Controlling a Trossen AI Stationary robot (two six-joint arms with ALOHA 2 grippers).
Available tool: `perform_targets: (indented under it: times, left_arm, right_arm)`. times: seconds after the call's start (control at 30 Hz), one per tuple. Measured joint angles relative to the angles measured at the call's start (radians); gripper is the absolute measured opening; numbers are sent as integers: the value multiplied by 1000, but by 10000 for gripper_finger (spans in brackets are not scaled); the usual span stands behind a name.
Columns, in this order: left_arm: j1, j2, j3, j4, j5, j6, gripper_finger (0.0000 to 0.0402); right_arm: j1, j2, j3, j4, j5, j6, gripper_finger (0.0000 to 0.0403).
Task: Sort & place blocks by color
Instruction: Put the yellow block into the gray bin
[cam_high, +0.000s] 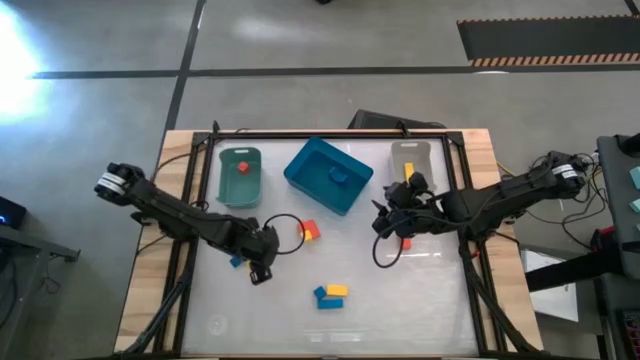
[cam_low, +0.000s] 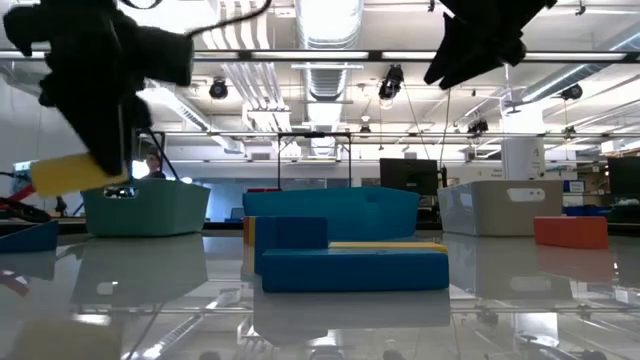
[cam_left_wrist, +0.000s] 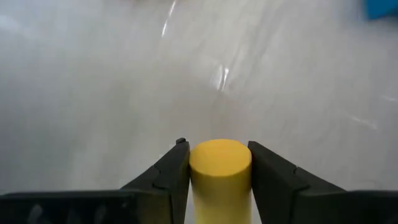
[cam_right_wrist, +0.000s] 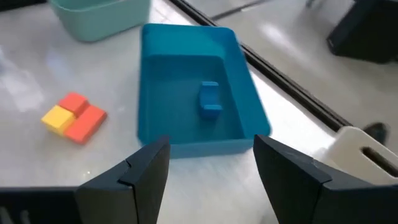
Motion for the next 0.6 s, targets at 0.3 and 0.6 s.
perform_targets:
  times: [0.3, 0.6]
  left_arm:
    - [12, -192, -30, 347, -215, 348, 119]
    - [19, -216, -124, 978, -223, 763, 121]
  right_arm:
    - [1, 1, -154, 527, -215, -319, 224]
    - [1, 2, -299, 1101, -502, -580, 224]
